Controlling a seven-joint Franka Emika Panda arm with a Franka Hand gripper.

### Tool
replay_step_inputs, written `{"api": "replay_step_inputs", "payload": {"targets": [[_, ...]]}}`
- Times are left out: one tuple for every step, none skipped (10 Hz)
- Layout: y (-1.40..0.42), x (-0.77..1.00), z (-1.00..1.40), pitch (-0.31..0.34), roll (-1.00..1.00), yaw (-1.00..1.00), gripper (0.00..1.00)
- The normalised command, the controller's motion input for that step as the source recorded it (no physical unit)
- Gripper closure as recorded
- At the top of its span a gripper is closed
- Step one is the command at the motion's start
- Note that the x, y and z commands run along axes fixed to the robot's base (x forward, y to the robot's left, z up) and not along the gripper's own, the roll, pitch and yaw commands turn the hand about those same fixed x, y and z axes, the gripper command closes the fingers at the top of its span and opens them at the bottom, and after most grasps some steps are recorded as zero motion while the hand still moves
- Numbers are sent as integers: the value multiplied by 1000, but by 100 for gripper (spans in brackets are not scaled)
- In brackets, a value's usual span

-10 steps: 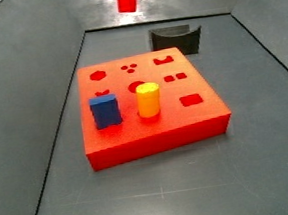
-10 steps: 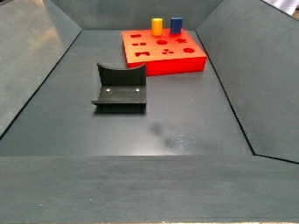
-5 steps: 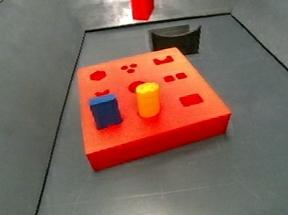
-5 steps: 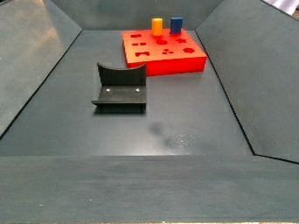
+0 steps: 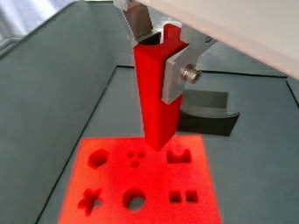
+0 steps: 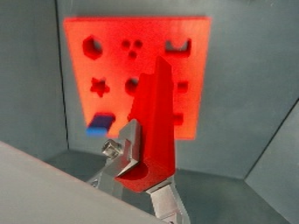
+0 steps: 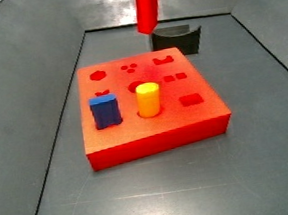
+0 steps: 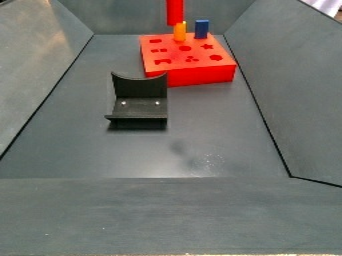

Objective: Pick up the arch object. Move up. Place the arch object on the fixture. Regrasp the arch object. Move to above the board. Insert the arch object.
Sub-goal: Insert the arch object.

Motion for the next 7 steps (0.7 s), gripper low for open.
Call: {"api": "replay_step_inputs", "payload": {"targets": [[477,283,-300,0,-16,-494,100],[234,420,-214,0,-17,-743,100],[180,314,-234,0,0,-820,100],[49,117,-251,-11,0,-957,100],[0,0,-260,-59,0,-1000,100],[0,0,-263,-103,0,-1000,100],[0,0,-237,-140,-6,-1000,100]]}}
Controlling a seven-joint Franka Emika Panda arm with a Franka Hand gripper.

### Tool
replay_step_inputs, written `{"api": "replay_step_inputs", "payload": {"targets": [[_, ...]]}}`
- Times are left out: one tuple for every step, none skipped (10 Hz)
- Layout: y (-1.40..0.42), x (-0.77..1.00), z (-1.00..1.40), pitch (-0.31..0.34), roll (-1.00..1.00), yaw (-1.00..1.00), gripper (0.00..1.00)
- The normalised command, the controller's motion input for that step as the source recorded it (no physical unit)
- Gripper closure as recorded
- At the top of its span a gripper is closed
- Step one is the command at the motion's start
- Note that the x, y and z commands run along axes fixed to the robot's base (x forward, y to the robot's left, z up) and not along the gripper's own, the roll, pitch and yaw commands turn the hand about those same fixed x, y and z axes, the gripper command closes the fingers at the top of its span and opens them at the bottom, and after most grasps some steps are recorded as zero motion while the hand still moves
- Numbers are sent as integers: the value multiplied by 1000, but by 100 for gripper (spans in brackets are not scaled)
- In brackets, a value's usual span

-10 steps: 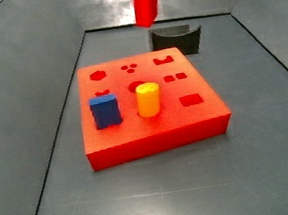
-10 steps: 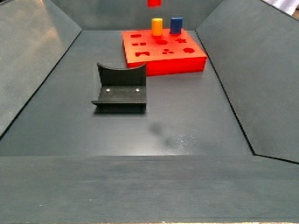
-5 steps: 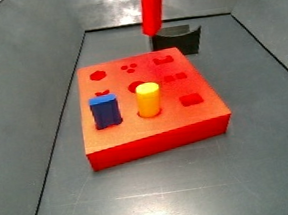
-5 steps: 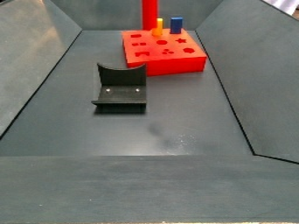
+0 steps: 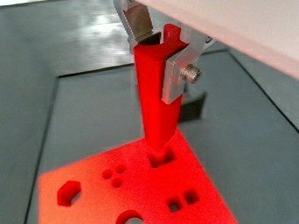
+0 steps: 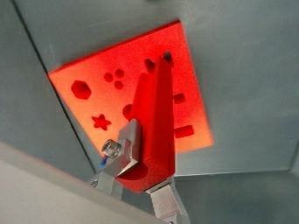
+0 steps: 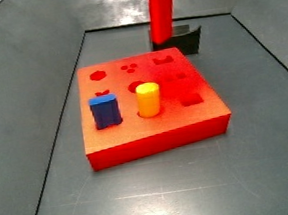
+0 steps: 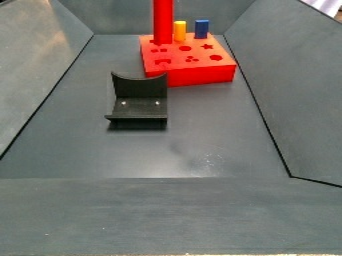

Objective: Pick up the arch object. Move up. Place the arch object on the fixture. Regrasp the arch object. Move to above the board. Insert the arch object.
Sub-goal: Insert the arch object.

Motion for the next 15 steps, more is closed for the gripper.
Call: {"api": "replay_step_inputs", "payload": {"targets": [[0,11,-220,-166,-69,-954,100],[0,20,-309,-179,-161,-894,100],[0,0,-380,-199,-264,-771,100],[89,40,-389,-170,-299,-609,100],[329,0,-394,-116,-339,-357,100],[486,-37,-357,-49,-354,-203,100],[500,-97,-194,0,-281,-217,100],[197,-57,-91,0,-159,-271,100],[0,-134,-23,0,0,-260,100],[-60,-114,-34,0,0,-357,100],[-226,0,0,0,-64,-286,100],[-289,0,0,0,-36,-263,100],[-271,0,0,0,-19,-209,100],[-51,0,-106,9,0,-89,100],[0,0,-234,50,0,-117,100]]}}
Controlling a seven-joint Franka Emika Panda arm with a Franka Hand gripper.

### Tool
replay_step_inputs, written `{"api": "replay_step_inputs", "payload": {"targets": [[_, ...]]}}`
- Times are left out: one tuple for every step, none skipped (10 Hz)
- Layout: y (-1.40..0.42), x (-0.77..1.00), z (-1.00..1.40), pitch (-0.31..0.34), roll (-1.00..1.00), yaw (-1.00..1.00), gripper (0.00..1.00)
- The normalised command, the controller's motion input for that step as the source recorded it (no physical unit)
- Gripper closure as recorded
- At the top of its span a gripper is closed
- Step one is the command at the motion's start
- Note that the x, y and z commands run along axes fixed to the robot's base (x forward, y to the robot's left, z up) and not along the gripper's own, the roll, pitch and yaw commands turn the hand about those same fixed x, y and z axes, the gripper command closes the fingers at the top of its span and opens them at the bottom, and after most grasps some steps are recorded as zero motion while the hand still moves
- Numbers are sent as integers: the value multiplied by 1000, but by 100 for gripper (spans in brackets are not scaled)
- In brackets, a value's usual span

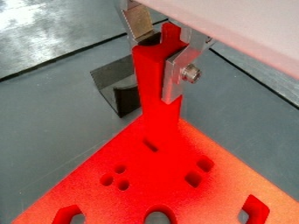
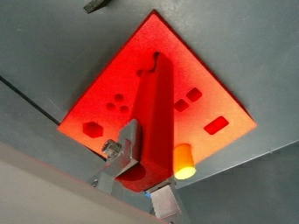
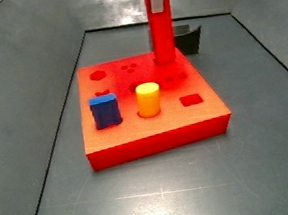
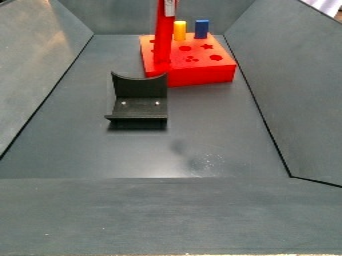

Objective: Pick up the arch object. Move up. Place the arch object on the fixture. Regrasp the arch object. Move to above the board. Insert the arch object.
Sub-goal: Insert the arch object.

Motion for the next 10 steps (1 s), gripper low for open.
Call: {"api": "replay_step_inputs", "payload": {"targets": [[94,-86,-266,33,-3,-271,100],[97,-294,-240,4,-37,-371,100],[66,-346,-197,0,-66,-386,100],[63,-389,-206,0,-63,-371,100],[0,-240,-149,7,-43,-289,100],[0,211,-186,70,-6,-151,100],[0,569,-283,124,0,-140,100],[0,706,-340,139,0,-131,100],[0,677,-371,107,0,-120,100],[0,520,-409,54,-4,-129,100]]}}
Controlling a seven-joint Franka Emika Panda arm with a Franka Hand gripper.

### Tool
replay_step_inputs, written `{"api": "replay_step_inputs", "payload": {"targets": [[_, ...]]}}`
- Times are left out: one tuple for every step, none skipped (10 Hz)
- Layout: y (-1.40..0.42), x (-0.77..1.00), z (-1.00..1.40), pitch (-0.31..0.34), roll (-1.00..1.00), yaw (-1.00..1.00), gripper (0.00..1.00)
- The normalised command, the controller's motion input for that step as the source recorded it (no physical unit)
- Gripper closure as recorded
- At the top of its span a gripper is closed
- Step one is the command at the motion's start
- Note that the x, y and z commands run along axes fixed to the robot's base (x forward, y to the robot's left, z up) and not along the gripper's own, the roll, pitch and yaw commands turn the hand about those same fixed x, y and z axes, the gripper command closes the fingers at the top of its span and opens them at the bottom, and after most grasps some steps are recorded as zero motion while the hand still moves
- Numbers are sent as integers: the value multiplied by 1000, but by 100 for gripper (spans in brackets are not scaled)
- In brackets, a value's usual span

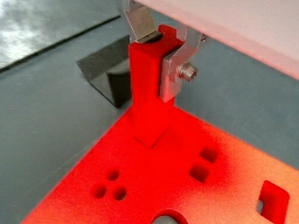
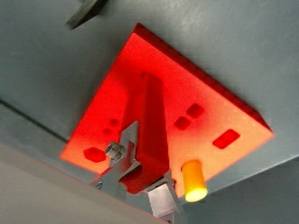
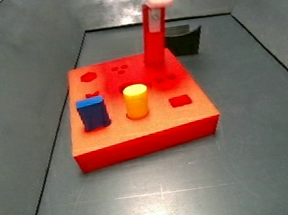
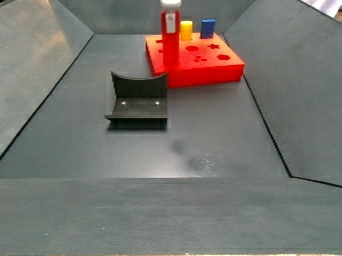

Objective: Pick up the arch object. Move up. Place the arch object on the fixture. Regrasp the arch object. Move to above the board. Insert the arch object.
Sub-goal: Insert the arch object.

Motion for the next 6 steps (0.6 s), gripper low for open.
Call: {"api": "replay_step_inputs", "payload": {"targets": [[0,466,-440,39,0,-100,100],[0,480,-500,66,0,-60,100],[0,420,-489,36,0,-97,100],[0,0,-89,-41,-19,-3,100],[54,0,0,0,-41,0,100],[0,0,0,0,0,0,100]]}}
